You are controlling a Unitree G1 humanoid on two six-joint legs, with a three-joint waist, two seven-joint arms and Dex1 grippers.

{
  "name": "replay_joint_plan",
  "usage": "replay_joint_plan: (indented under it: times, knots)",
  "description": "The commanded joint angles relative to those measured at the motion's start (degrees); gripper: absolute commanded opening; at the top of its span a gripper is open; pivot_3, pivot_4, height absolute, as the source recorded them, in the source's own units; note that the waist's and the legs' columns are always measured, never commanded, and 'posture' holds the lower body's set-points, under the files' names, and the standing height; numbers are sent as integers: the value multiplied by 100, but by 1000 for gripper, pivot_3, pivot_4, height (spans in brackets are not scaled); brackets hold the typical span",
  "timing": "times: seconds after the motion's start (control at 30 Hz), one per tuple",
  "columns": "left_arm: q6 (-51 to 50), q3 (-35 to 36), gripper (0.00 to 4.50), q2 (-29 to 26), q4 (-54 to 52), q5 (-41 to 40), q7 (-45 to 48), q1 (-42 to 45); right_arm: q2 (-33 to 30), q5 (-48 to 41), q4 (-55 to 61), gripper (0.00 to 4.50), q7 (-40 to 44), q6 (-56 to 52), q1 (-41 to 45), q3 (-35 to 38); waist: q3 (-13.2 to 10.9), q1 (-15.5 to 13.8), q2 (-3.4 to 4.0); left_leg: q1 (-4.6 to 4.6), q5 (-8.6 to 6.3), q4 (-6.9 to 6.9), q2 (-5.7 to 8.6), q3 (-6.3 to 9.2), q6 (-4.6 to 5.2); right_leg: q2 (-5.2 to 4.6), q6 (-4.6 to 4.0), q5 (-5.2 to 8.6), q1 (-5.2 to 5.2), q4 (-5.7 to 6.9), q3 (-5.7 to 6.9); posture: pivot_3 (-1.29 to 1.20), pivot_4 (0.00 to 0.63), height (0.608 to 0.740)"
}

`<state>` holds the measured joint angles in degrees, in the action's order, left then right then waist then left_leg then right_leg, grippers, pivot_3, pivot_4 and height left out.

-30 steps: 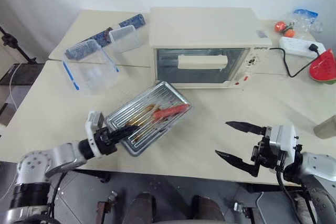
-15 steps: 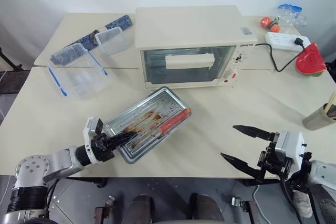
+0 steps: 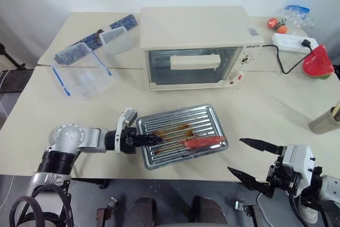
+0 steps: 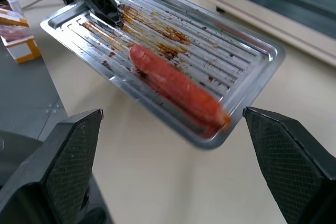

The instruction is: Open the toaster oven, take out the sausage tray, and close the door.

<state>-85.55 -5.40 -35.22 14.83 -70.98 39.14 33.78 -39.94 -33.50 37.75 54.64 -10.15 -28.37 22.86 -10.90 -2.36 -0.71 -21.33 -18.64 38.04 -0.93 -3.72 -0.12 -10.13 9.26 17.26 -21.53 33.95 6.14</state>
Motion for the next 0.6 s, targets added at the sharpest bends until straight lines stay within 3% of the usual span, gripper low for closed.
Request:
replay_joint_plan:
  times: [0.03,0.17,0.43,0.6]
  knots:
    - [37,-363,0,180,353,546,644,337,-10,-178,320,4465,5,-5,-136,230,0,2,0,0,0,0,0,0,0,0,0,0,0,1,0,0,150,740]
    - [327,-897,0,438,983,1350,1328,875,38,-234,454,4465,-7,-21,-480,472,1,-112,1,0,0,15,3,0,2,-1,1,0,8,1,0,0,150,740]
    - [458,-1237,0,616,1520,2255,2178,1288,155,-254,739,4465,-207,-82,-762,514,3,-129,2,2,0,23,2,2,5,-4,2,-2,10,10,-1,0,150,740]
    - [385,-1079,0,845,1932,2670,2056,1587,193,-227,770,4465,-304,-114,-743,473,6,-176,5,2,2,29,3,3,8,-6,2,-2,12,12,-2,0,150,740]
